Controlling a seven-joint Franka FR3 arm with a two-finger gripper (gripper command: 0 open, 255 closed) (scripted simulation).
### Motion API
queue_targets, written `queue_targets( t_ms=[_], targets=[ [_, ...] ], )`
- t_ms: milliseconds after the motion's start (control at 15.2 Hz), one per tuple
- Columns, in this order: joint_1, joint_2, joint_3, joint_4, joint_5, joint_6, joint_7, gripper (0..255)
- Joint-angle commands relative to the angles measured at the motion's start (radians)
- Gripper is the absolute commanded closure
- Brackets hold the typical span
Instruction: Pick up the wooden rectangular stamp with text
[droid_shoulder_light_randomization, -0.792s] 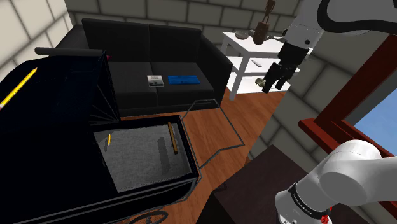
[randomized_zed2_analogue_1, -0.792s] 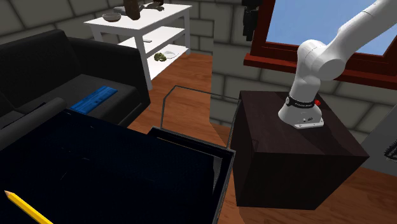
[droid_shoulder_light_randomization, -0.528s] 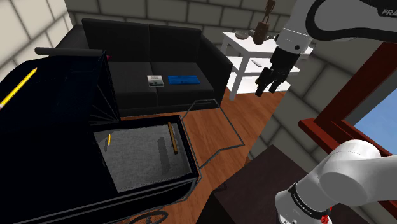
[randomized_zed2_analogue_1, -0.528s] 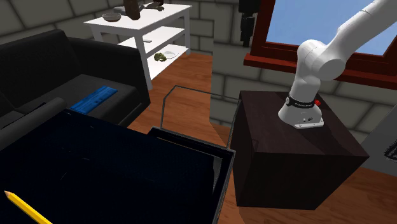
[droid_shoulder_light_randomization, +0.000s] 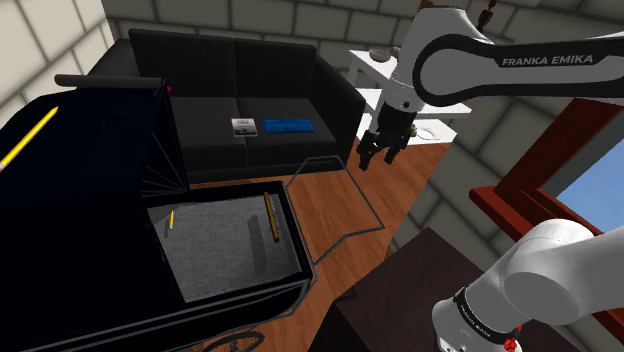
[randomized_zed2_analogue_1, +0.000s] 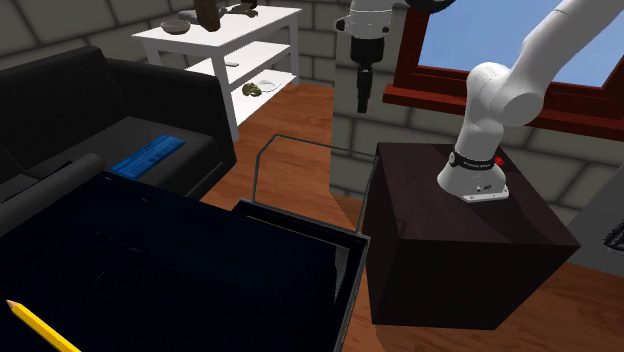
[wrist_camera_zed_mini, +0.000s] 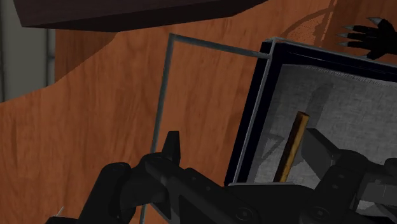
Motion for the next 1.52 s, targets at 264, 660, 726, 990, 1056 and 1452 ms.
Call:
queue_targets(
  t_ms=[264,660,726,990,1056,1452],
  targets=[
    [0.008,0.202,0.087,0.035,-0.003,0.167,0.131,0],
    [0.011,0.433,0.151,0.118,-0.063,0.306,0.277,0],
    [0.013,0.474,0.158,0.137,-0.078,0.325,0.303,0],
    [0.030,0.639,0.171,0.226,-0.151,0.386,0.412,0],
    [0.037,0.680,0.170,0.252,-0.171,0.398,0.438,0],
    [0.100,0.927,0.140,0.436,-0.271,0.435,0.577,0]
  ],
)
